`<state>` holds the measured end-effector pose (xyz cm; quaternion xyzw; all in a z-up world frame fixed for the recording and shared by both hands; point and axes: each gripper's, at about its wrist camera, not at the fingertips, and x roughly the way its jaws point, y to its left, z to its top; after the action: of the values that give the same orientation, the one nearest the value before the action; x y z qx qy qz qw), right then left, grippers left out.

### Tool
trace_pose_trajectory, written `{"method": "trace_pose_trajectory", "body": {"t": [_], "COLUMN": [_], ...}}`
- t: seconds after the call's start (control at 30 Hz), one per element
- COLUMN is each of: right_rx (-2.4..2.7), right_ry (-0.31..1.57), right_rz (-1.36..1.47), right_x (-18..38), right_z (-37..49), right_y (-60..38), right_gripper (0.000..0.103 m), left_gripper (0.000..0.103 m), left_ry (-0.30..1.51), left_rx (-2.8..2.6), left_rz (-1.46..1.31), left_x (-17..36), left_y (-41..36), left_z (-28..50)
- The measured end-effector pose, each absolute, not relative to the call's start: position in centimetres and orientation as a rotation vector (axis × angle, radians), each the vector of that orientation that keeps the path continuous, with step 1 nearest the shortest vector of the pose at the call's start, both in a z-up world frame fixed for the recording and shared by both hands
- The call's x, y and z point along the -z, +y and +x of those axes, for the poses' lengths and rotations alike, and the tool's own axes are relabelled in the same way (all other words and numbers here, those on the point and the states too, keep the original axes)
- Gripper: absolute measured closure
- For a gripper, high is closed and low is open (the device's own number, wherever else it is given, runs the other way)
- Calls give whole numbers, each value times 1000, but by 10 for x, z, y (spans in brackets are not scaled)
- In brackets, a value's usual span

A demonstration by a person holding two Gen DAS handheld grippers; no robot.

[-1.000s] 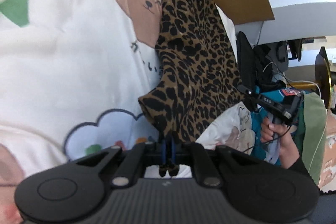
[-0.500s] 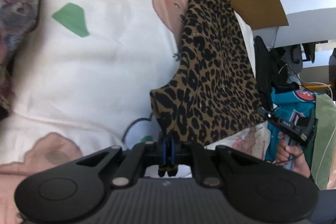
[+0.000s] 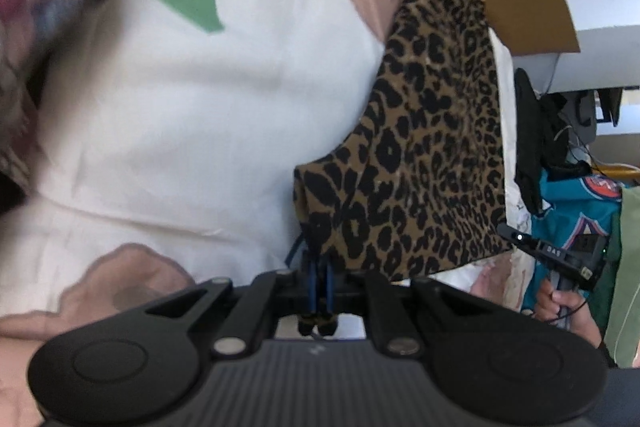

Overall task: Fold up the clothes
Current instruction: 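Grasp the leopard-print trousers edge with the right tool beside the left tool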

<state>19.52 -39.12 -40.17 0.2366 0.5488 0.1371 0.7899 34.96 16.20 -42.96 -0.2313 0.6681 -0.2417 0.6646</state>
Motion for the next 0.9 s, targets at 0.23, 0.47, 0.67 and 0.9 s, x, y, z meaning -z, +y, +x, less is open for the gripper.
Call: {"method": "trace_pose_trajectory", "body": {"t": [0.23,0.47,0.67,0.9], "right_rx": [-331,-371,-448,-486], "right_ry": [1206,1241,1273,1284], "right_rz": [491,513,535,545], "right_x": [409,420,429,433], "right_z": [201,214,226,230], "right_y": [-391,-396,-392,-385], "right_gripper": [95,72,67,69], "left_gripper": [89,72,59,60], "left_ry": [1515,1489,1449,1442], "left_rx": [555,593,613,603], "left_rz": [-562,-638,-735,-730], "left_x": [444,456,463,462], "left_y": [156,152,140,116], "left_z": [355,358,361,365]}}
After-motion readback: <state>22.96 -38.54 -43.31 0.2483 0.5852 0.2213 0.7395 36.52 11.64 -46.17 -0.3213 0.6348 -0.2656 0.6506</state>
